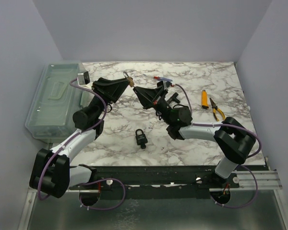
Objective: Unlock with the key
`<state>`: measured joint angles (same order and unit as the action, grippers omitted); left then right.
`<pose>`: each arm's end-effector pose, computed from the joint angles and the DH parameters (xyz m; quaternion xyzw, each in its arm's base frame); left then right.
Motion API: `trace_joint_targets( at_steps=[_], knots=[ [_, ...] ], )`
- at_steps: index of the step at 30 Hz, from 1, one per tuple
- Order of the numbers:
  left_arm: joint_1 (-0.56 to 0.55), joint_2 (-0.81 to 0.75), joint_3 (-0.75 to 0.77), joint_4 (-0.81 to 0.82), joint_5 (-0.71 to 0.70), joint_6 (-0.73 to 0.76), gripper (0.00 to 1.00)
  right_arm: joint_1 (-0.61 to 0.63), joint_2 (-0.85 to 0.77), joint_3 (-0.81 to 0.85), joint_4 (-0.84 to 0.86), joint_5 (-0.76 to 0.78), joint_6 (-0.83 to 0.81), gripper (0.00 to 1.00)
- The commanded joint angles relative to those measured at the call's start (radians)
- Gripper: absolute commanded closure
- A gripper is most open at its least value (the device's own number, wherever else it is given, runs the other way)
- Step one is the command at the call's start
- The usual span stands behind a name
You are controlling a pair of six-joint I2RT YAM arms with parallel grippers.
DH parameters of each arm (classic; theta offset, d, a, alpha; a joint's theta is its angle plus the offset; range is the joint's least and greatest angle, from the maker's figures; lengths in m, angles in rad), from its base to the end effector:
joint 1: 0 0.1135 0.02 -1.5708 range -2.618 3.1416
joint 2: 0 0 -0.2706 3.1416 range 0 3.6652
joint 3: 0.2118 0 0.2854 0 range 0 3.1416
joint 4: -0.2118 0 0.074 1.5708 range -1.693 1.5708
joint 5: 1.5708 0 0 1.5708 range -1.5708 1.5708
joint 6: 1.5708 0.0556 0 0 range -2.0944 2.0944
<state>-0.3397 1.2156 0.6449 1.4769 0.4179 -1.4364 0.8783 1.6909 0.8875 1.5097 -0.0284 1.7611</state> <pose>0.2471 -0.1113 0.3652 0.0010 0.3745 -0.7601 0.5309 0.2464 0.2996 0.3071 0.1673 0.3842 0.8809 0.2198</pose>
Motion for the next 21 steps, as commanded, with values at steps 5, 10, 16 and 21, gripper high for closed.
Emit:
trace_joint_targets(
  at_steps=[5, 10, 16, 21],
  knots=[
    [-0.009, -0.027, 0.025, 0.177, 0.197, 0.125, 1.00, -0.010, 0.040, 0.085, 0.271, 0.123, 0.139, 1.00],
    [-0.009, -0.039, 0.034, 0.178, 0.279, 0.203, 1.00, -0.010, 0.055, 0.087, 0.272, 0.121, 0.185, 1.00],
    [-0.007, -0.038, 0.046, 0.156, 0.348, 0.276, 1.00, -0.010, 0.046, 0.097, 0.271, 0.112, 0.193, 1.00],
    [-0.007, -0.069, 0.054, 0.032, 0.344, 0.408, 1.00, -0.009, 0.023, 0.081, 0.271, 0.106, 0.189, 1.00]
  ],
)
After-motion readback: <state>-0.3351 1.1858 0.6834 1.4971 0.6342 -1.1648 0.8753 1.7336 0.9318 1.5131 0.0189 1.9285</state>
